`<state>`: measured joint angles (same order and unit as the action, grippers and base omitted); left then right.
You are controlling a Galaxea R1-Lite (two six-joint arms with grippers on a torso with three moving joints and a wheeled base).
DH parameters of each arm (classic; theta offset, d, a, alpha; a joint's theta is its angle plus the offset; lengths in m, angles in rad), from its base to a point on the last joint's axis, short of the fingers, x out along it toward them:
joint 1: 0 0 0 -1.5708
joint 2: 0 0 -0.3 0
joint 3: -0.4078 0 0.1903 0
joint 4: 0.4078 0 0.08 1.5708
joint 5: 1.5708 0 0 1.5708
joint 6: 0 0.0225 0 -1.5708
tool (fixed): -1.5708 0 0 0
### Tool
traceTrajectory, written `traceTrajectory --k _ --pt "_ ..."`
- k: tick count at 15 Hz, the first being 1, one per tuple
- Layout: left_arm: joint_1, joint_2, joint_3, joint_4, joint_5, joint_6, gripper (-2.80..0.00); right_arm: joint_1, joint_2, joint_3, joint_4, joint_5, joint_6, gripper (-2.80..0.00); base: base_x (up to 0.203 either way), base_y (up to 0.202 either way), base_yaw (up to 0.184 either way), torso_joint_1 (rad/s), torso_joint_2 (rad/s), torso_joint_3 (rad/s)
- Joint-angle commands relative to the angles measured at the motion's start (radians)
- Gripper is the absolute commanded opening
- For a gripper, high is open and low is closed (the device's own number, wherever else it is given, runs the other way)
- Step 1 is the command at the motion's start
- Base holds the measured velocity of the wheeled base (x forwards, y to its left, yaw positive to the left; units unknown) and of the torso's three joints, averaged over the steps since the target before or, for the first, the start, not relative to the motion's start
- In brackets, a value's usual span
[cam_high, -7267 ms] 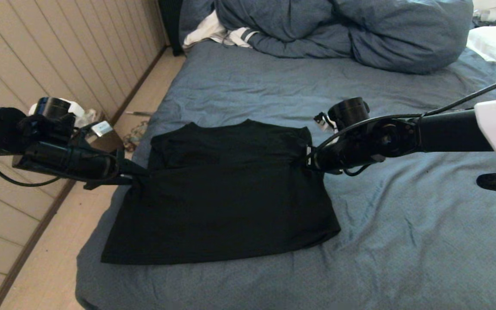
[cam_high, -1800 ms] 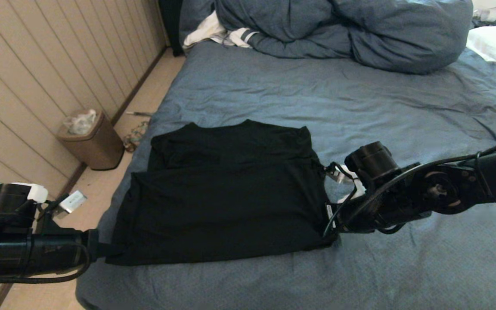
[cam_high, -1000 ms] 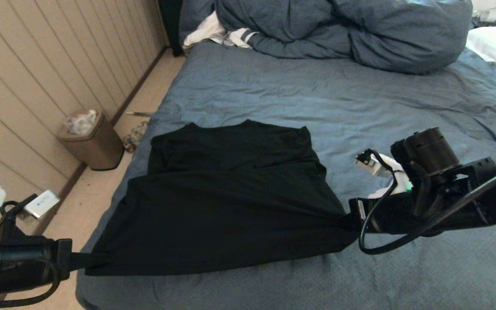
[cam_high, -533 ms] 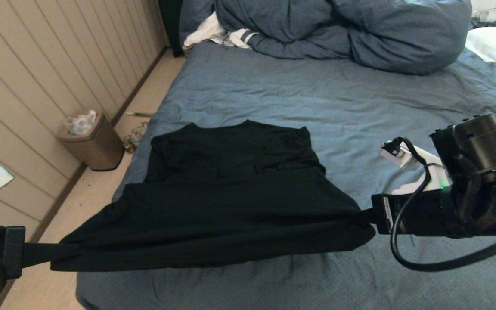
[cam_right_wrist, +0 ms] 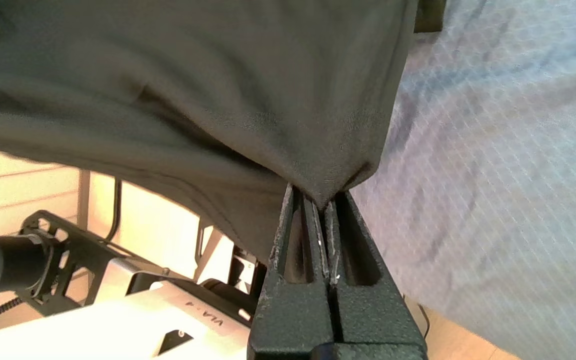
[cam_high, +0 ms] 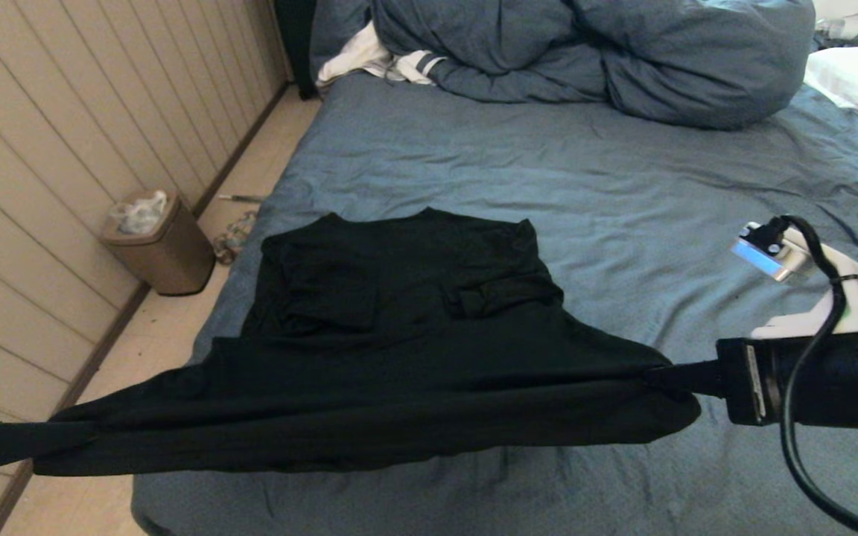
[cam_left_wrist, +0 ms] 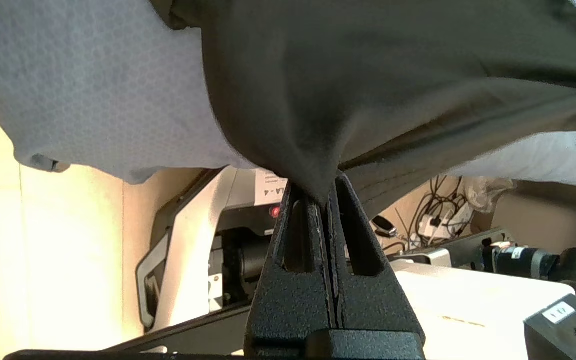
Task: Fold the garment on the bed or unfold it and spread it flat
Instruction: Fold the black T-shirt
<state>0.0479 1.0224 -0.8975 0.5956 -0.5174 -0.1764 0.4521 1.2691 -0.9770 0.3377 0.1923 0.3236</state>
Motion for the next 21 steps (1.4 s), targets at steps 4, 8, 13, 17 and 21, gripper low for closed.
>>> traceTrajectory --k 4,8,13,17,21 --pt "0.001 -0.066 -0.100 0.106 -0.003 -0.001 -2.80 0.005 -0.105 -0.013 0.071 0.002 -0.005 -2.80 0.000 0.000 0.000 0.000 0.00 0.000" --pt "-0.083 -0.099 -0.149 0.241 0.014 0.006 -2.80 0.087 -0.132 -0.098 0.294 0.003 0.001 -2.80 0.000 0.000 0.000 0.000 0.00 0.000" --pt "-0.141 -0.100 -0.295 0.537 0.069 0.017 -2.80 0.164 -0.163 -0.260 0.650 0.002 0.022 -2.80 0.000 0.000 0.000 0.000 0.00 0.000" --pt "-0.145 -0.111 -0.333 0.635 0.070 0.074 -2.80 0.174 -0.186 -0.283 0.749 -0.015 0.017 -2.80 0.000 0.000 0.000 0.000 0.00 0.000" --pt "-0.145 -0.116 -0.366 0.683 0.070 0.090 -2.80 0.206 -0.198 -0.298 0.812 -0.028 0.017 -2.80 0.000 0.000 0.000 0.000 0.00 0.000"
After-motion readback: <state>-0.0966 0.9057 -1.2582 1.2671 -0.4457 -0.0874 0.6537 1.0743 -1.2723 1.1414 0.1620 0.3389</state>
